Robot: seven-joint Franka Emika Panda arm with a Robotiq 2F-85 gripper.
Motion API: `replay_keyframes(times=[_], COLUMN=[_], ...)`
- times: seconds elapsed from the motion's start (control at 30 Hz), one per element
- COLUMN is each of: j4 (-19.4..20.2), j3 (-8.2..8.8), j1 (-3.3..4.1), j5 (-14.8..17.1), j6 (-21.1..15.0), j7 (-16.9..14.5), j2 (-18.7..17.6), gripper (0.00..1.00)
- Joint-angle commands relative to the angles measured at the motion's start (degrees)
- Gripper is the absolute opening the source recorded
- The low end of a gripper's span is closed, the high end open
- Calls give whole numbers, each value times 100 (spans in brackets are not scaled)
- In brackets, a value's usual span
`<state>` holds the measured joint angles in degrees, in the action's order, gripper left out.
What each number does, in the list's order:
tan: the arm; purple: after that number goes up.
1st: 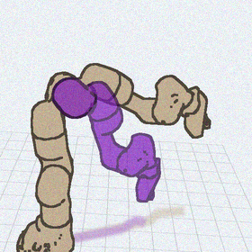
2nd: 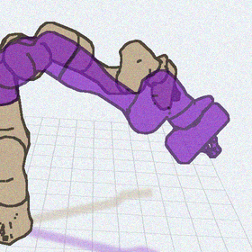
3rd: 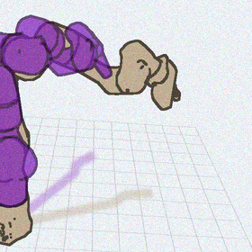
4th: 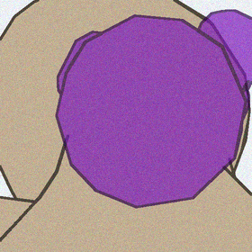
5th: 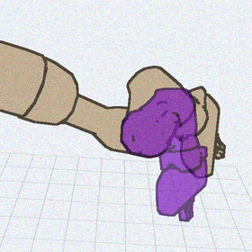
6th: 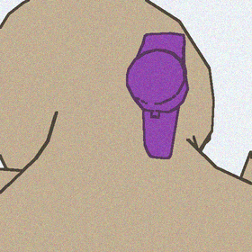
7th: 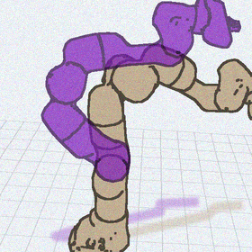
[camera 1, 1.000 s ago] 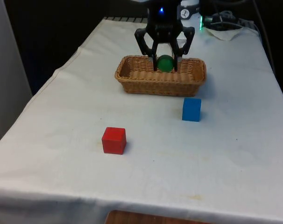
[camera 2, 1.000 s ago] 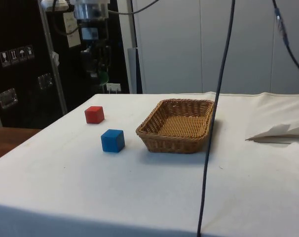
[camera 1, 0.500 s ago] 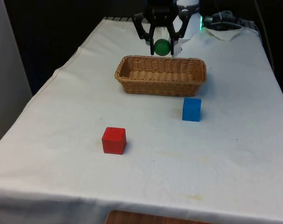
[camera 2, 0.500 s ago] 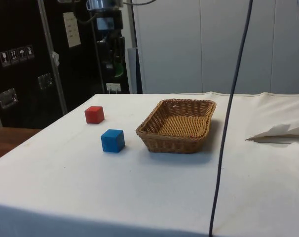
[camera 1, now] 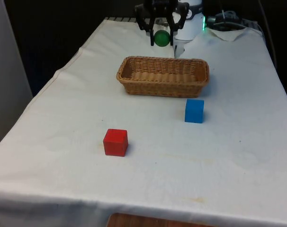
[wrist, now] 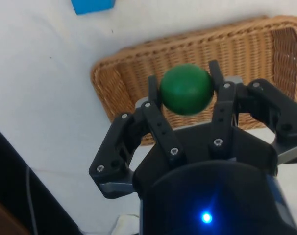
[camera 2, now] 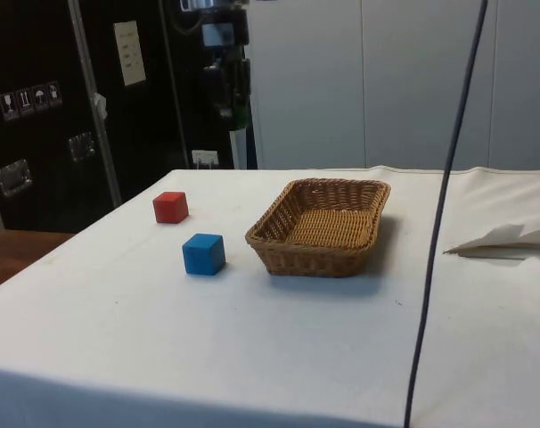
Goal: Place all non-red objects into the basket.
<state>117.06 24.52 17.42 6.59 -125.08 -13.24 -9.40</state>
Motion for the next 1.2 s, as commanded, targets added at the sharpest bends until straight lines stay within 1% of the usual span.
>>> replay_keyframes(times=[0.0,0.03,0.1,0.17,0.2,0.23,0.47,0.5,0.53,0.8,0.83,0.87,0.93,1.07,1.1,1.13,1.17], j4=[149,269,321,504,418,561,1003,951,1066,1593,1478,1644,1868,2183,2338,2200,2338], j3=[17,23,23,23,6,23,34,29,34,57,57,57,74,97,115,109,115], j1=[17,17,17,11,0,11,-6,-6,-6,-17,-6,-17,-23,-23,-23,-6,-23], j5=[-126,-178,-206,-292,-195,-321,-544,-453,-573,-814,-705,-837,-877,-894,-894,-819,-894], j6=[-103,-115,-120,-143,-57,-155,-195,-103,-201,-252,-143,-264,-384,-642,-791,-613,-791], j7=[74,80,86,109,40,115,172,109,183,258,183,264,264,246,235,201,235], j2=[120,223,269,424,350,476,871,825,928,1398,1312,1444,1558,1679,1725,1667,1725], gripper=[0,0,0,0,0,0,0,0,0,0,0,0,0,0,0,0,0])
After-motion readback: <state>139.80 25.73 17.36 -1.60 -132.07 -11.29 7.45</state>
